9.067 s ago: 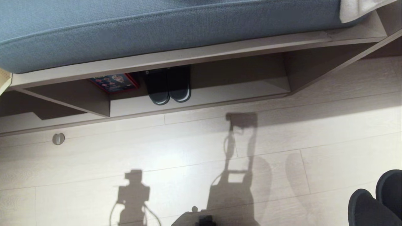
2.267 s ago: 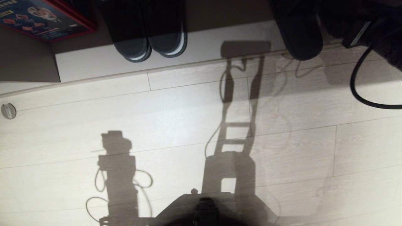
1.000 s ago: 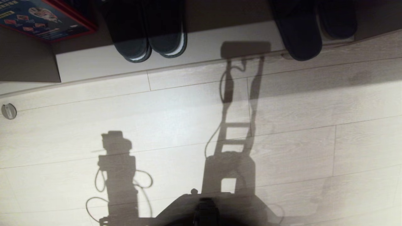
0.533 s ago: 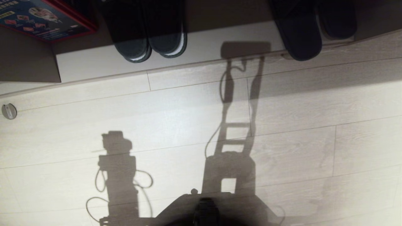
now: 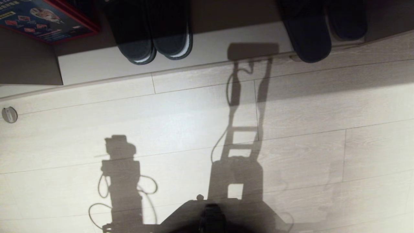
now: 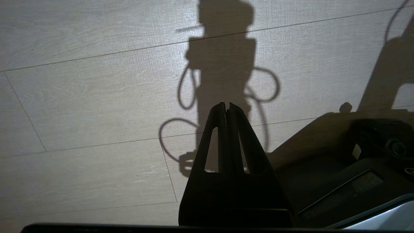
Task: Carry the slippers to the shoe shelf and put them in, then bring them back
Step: Pick up the slippers in the shoe cabinet
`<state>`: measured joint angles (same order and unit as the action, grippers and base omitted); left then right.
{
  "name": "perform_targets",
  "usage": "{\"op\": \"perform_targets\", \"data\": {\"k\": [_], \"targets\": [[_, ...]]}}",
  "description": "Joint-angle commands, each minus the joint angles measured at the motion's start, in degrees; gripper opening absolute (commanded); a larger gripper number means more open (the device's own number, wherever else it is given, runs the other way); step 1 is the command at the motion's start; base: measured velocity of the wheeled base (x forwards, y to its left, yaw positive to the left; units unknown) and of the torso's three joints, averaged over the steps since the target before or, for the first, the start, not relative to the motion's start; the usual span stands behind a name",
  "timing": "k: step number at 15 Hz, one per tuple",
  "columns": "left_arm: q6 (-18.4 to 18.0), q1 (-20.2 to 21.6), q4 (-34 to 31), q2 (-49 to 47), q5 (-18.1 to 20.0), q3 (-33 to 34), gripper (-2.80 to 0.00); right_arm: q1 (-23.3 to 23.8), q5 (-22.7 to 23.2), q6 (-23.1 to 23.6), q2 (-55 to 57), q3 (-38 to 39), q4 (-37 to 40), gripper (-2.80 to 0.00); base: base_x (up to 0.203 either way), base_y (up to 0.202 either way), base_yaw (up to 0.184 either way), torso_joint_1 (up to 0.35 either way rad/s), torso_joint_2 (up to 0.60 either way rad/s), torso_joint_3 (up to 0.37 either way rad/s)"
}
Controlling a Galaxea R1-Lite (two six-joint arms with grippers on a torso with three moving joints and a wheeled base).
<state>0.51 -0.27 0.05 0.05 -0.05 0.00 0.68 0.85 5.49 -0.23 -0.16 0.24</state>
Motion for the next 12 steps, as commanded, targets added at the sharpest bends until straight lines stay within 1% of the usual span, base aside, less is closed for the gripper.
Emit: {"op": "perform_targets", "data": {"k": [1,10,12], "targets": [[0.0,0.0,0.0,0.0,0.0,0.1,-2.8,0.0,0.0,0.1,0.2,0.2,-0.1,-2.8,0.0,0.0,0.0,0.0,0.0,0.0],[0.0,0.0,0.0,0.0,0.0,0.1,-2.8,0.0,0.1,0.4,0.2,0.2,0.0,-2.8,0.0,0.0,0.0,0.0,0.0,0.0],[0.0,0.0,0.0,0.0,0.0,0.1,-2.8,0.0,0.1,-0.5,0.2,0.0,-1.0,-2.8,0.0,0.0,0.0,0.0,0.0,0.0]]}}
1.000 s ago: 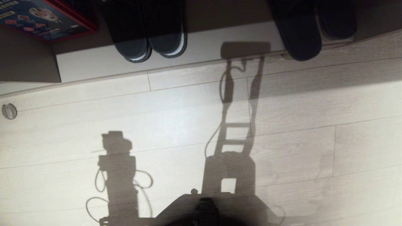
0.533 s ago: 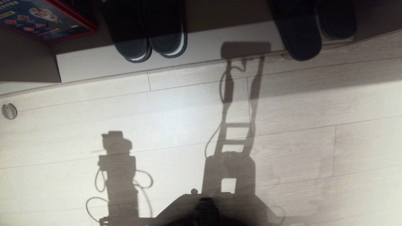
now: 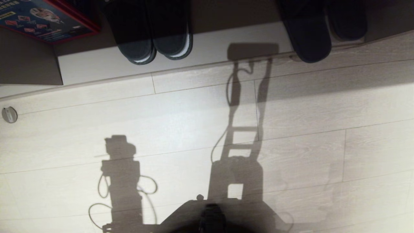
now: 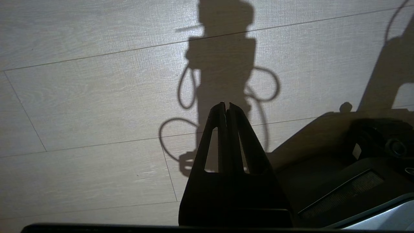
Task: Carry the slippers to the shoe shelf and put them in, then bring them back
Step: Pick up the slippers in the shoe cabinet
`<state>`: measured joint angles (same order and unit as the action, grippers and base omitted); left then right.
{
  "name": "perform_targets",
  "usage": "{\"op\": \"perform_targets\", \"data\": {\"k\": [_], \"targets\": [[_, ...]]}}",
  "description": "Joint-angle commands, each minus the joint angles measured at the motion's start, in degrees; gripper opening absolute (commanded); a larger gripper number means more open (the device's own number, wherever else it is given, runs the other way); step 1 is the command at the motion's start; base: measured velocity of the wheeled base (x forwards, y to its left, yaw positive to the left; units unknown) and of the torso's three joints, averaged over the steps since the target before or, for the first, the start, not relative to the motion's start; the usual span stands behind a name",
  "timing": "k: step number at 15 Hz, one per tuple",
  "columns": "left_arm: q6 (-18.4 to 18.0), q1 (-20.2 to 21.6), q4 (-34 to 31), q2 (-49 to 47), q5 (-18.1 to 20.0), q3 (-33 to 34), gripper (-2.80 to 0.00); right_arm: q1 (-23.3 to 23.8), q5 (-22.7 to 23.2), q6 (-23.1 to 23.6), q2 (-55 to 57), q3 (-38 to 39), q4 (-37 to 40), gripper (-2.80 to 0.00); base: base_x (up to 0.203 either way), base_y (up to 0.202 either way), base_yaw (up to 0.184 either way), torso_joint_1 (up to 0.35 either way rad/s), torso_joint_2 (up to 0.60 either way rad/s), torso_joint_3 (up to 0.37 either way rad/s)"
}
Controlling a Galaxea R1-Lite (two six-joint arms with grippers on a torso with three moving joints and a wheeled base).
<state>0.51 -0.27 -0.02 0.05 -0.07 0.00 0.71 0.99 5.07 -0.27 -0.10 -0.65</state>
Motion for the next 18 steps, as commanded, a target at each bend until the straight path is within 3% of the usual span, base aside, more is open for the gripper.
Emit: {"op": "perform_targets", "data": {"k": [1,4,6,13,14,18], "targets": [[0.0,0.0,0.0,0.0,0.0,0.1,-2.8,0.0,0.2,0.0,0.5,-0.5,-0.4,-2.8,0.0,0.0,0.0,0.0,0.0,0.0],[0.0,0.0,0.0,0.0,0.0,0.1,-2.8,-0.1,1.7,0.0,6.1,-10.4,0.1,-2.8,0.0,0.0,0.0,0.0,0.0,0.0],[0.0,0.0,0.0,0.0,0.0,0.1,-2.8,-0.1,2.1,0.0,17.5,-16.4,-2.1,-2.8,0.0,0.0,0.0,0.0,0.0,0.0],[0.0,0.0,0.0,0.0,0.0,0.1,-2.8,0.3,0.5,2.7,62.7,-36.8,-27.2,-2.8,0.0,0.0,0.0,0.0,0.0,0.0],[0.0,0.0,0.0,0.0,0.0,0.1,-2.8,0.3,0.4,3.8,67.9,-40.8,-31.3,0.0,0.0,0.0,0.0,0.0,0.0,0.0],[-0.1,0.0,0.0,0.0,0.0,0.1,-2.8,-0.9,0.5,6.0,81.8,-57.0,-42.6,0.0,0.0,0.0,0.0,0.0,0.0,0.0]]}}
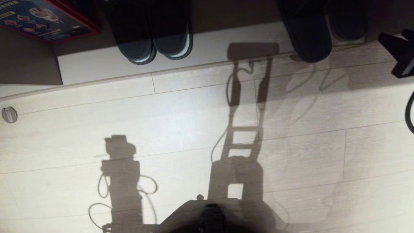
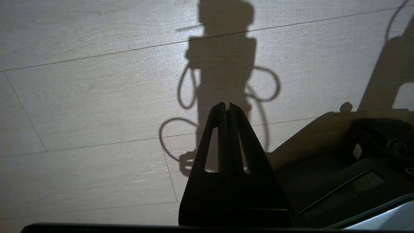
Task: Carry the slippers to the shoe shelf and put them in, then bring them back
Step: Pick up the slippers in the shoe cabinet
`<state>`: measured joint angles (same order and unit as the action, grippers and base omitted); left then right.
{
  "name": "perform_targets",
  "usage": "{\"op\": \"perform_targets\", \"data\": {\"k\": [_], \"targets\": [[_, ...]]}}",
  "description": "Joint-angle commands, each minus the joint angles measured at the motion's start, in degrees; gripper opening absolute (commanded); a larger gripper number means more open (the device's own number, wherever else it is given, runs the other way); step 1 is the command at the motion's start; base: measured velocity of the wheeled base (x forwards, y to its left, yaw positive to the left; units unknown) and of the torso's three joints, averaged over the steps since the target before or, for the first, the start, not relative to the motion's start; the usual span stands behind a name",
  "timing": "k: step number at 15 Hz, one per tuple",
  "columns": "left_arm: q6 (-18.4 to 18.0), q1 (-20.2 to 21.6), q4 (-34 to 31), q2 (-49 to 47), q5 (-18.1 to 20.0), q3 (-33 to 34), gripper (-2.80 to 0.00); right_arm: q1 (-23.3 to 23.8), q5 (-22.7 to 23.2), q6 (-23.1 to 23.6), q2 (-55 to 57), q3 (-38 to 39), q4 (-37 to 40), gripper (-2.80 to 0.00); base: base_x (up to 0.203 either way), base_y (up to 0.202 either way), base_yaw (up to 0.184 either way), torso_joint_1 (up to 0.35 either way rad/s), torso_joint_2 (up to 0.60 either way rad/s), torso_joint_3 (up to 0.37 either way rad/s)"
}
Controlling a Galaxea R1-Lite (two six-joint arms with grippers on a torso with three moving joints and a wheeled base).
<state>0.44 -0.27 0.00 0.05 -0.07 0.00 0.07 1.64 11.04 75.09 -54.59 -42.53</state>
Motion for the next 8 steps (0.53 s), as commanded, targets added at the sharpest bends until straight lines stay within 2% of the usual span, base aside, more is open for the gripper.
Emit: {"op": "perform_targets", "data": {"k": [1,4,8], "targets": [[0.0,0.0,0.0,0.0,0.0,0.1,-2.8,-0.6,0.8,0.1,8.9,-4.8,-3.4,0.0,0.0,0.0,0.0,0.0,0.0,0.0],[0.0,0.0,0.0,0.0,0.0,0.1,-2.8,-0.9,5.3,0.2,15.7,-10.0,-11.4,0.0,0.0,0.0,0.0,0.0,0.0,0.0],[0.0,0.0,0.0,0.0,0.0,0.1,-2.8,-1.2,7.4,-0.1,22.3,-19.3,-14.1,0.0,0.0,0.0,0.0,0.0,0.0,0.0]]}}
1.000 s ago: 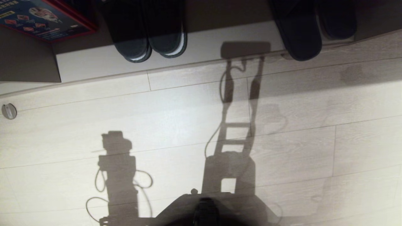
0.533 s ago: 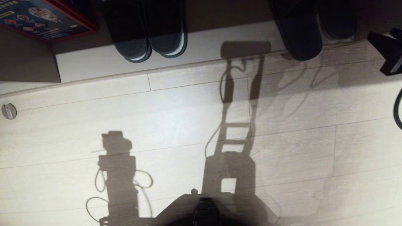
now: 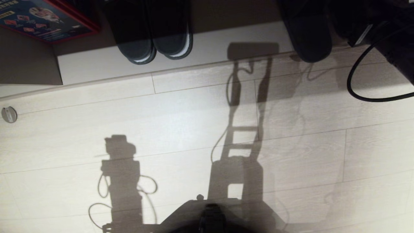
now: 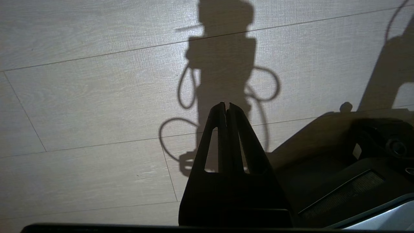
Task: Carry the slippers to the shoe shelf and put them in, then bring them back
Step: Pick up the slippers in the shoe cabinet
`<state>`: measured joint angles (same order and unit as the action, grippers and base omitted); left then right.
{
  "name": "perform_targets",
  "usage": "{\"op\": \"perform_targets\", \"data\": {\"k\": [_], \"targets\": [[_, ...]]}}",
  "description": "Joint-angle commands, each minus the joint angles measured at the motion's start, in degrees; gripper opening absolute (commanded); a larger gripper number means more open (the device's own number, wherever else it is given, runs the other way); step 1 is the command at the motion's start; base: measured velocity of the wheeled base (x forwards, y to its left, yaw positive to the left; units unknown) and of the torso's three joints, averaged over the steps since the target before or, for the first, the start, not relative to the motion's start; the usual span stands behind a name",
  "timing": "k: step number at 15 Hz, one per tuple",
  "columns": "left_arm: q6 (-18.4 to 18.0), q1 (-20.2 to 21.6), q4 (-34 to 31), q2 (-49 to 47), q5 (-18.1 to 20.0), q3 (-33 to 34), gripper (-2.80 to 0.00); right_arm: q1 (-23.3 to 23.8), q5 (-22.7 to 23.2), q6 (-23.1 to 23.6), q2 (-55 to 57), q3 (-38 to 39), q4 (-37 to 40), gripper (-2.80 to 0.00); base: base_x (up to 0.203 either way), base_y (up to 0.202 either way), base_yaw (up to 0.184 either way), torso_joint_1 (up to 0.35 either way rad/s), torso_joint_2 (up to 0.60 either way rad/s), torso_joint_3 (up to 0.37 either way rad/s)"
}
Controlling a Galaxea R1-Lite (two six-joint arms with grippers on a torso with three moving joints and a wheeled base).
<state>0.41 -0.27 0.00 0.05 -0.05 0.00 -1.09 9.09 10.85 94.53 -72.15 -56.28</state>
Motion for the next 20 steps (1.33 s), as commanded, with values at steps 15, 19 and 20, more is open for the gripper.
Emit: {"op": "perform_targets", "data": {"k": [15,19,20], "targets": [[0.0,0.0,0.0,0.0,0.0,0.1,-2.8,-2.6,4.7,-2.2,13.9,-25.0,3.7,0.0,0.0,0.0,0.0,0.0,0.0,0.0],[0.0,0.0,0.0,0.0,0.0,0.1,-2.8,-3.0,4.7,-2.1,19.4,-35.9,7.9,0.0,0.0,0.0,0.0,0.0,0.0,0.0],[0.0,0.0,0.0,0.0,0.0,0.1,-2.8,-3.1,5.4,-2.2,20.5,-37.8,10.1,0.0,0.0,0.0,0.0,0.0,0.0,0.0]]}}
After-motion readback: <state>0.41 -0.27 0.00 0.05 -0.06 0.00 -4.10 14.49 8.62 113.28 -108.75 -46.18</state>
